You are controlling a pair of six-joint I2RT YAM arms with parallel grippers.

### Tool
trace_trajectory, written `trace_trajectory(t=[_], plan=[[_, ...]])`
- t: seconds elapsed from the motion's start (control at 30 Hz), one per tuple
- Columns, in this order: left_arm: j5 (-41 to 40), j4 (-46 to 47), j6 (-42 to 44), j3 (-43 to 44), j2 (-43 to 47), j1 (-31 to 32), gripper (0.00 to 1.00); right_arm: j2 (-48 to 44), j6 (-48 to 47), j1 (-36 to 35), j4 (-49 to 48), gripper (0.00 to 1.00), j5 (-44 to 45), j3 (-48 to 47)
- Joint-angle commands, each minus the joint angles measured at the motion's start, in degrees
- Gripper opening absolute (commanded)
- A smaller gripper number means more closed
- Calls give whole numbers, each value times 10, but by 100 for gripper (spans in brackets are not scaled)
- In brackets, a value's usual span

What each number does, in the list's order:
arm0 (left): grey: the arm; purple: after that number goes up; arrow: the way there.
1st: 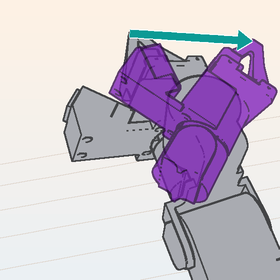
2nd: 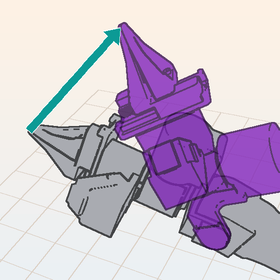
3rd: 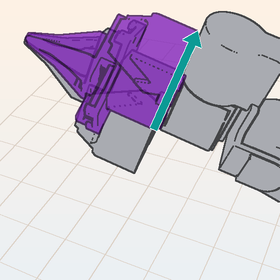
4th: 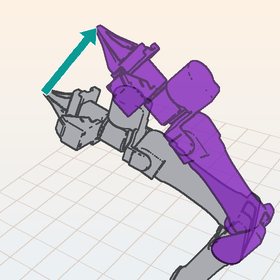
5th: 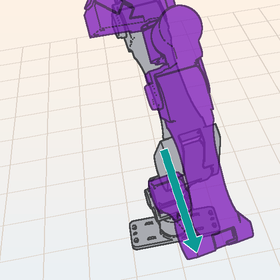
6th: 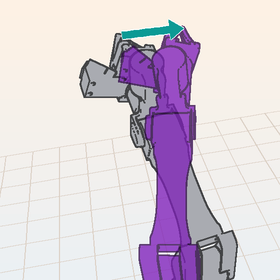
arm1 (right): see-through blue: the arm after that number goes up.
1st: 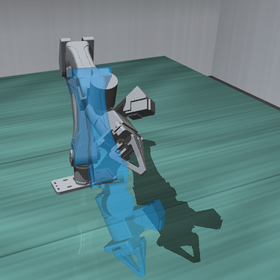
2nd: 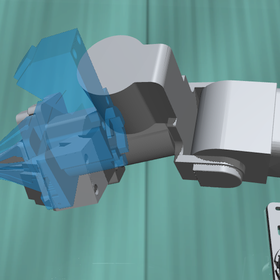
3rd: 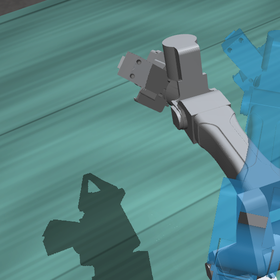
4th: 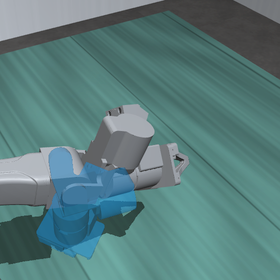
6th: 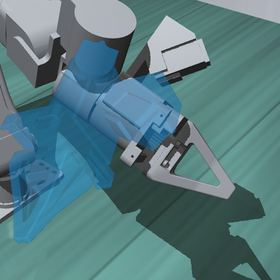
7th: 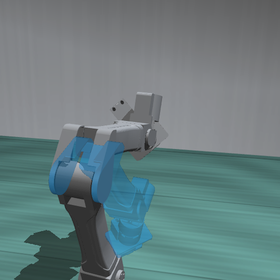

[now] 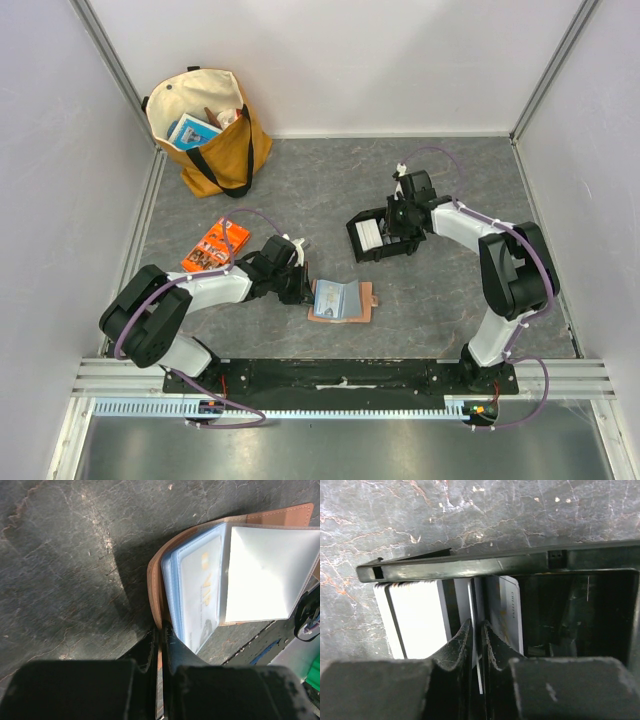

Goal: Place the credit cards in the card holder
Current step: Pick up the credit card from the storage box.

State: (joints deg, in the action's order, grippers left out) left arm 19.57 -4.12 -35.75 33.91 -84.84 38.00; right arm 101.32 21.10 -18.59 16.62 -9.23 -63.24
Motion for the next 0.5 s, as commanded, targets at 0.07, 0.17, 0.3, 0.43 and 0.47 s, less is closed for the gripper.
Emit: trace_trajectory(t=[0.07,0.17,0.3,0.43,0.47], plan=[[-16,-23,26,-2,-13,1,2,-11,-14,-5,10,1,19,-35],[-18,-23,25,-4,-11,2,2,-35,-22,-6,22,0,28,-43],[-18,-24,26,-5,-10,1,2,-66,-29,-7,53,0,51,-58],[-17,-25,26,-2,-10,1,2,-89,-30,-21,79,0,83,-69],[-18,-25,27,-2,-9,2,2,-92,-30,-27,89,0,104,-72]])
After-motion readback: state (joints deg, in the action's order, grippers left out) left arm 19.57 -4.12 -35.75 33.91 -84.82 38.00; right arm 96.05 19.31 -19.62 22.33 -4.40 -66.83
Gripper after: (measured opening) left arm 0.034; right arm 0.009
